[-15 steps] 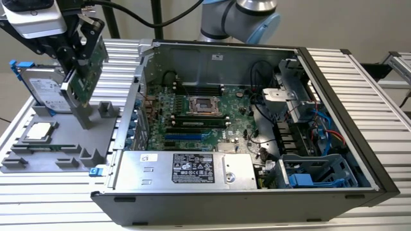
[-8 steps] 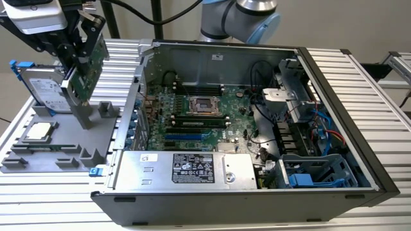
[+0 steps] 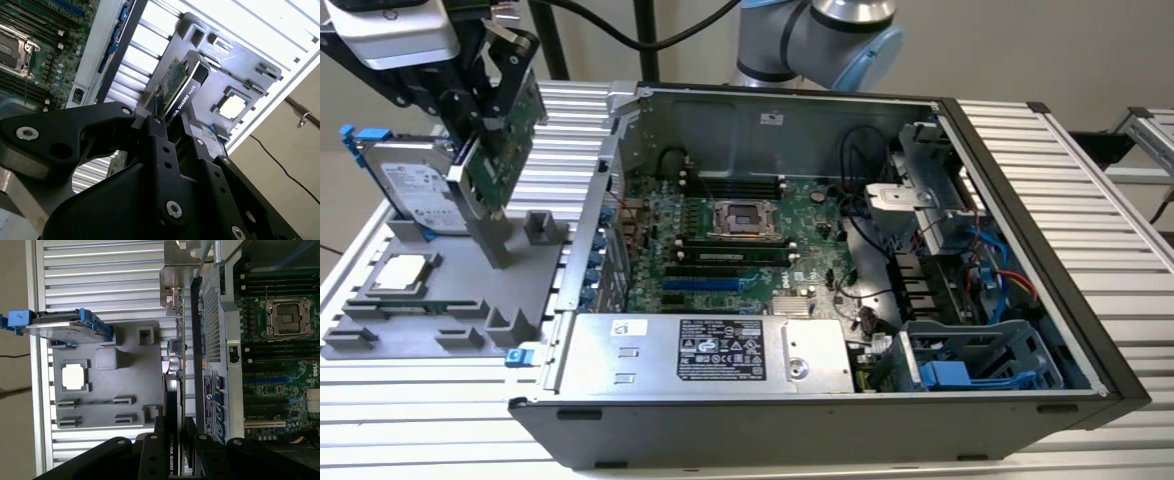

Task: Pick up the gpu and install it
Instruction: 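Pick up the gpu and move the gpu toward the slot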

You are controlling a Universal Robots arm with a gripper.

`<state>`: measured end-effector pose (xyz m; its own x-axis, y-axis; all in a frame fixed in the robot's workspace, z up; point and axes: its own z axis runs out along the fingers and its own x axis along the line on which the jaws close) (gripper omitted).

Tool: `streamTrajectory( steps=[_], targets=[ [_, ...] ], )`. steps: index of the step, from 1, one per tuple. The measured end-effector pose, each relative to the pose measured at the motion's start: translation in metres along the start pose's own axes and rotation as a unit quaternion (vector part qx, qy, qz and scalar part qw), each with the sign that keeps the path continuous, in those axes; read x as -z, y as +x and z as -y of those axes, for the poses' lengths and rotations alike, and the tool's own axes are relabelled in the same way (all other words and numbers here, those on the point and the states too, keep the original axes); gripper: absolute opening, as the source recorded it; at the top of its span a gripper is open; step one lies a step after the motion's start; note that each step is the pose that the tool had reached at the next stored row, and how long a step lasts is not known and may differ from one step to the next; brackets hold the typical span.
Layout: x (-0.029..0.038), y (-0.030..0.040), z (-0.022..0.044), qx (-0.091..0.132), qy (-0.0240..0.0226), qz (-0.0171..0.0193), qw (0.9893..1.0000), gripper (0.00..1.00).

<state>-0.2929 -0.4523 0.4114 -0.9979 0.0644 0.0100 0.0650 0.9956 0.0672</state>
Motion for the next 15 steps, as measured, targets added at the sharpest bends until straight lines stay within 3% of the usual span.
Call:
streamTrajectory(
  steps=[4, 15],
  targets=[
    [0.0001, -0.0015, -0.0001, 0.000, -0.0001, 0.0001, 1.0000, 0.00],
    [0.0001, -0.0161, -0.0011, 0.000, -0.0001, 0.0002, 1.0000, 0.00]
  ],
)
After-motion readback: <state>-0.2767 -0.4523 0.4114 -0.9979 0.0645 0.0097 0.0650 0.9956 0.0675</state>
